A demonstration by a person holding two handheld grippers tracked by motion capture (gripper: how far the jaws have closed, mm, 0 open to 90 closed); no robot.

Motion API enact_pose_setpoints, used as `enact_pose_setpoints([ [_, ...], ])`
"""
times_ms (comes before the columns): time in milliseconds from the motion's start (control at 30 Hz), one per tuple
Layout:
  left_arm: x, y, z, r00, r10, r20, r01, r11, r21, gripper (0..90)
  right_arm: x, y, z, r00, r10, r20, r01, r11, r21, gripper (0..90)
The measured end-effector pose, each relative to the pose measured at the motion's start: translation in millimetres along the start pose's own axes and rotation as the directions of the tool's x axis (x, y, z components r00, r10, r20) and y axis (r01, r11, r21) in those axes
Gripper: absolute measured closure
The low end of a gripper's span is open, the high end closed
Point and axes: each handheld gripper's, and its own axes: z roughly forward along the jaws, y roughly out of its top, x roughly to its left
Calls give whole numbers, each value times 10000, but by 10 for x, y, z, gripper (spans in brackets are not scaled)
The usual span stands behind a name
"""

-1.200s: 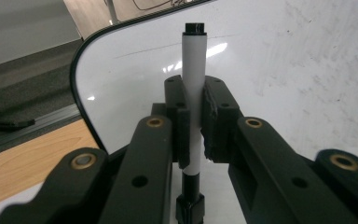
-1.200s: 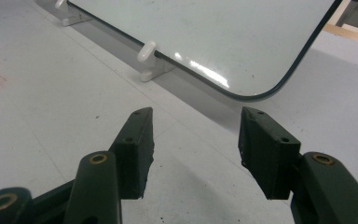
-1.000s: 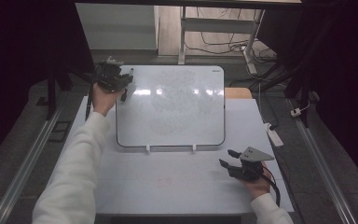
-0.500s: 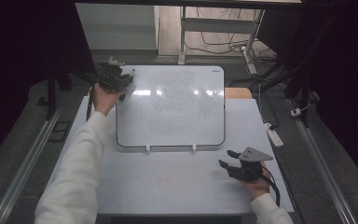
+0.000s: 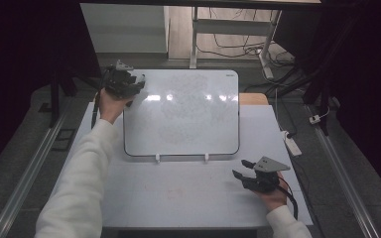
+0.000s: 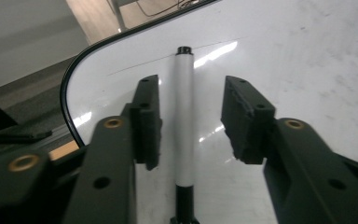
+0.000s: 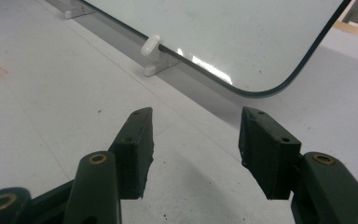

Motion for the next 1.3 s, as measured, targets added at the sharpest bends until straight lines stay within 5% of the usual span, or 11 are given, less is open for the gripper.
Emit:
enact_pose_setpoints([
  [200,-86,-133,-283,9984,185,542,-153,9981,-589,438,-17,0,-11,9999,114,-43,-114,9999,44,442],
  [600,-406,-755,-772,9835,806,1622,-726,9959,-543,353,-63,5,-37,9989,378,-265,-375,9992,126,418],
  [967,-670,-1483,-1123,9729,480,2262,-368,9979,-534,330,-79,4,-41,9987,380,-349,-373,9991,205,404],
  [1300,-791,-2024,-1229,9710,-145,2388,198,9996,-197,328,-103,1,-60,9990,352,-261,-349,9993,124,403],
])
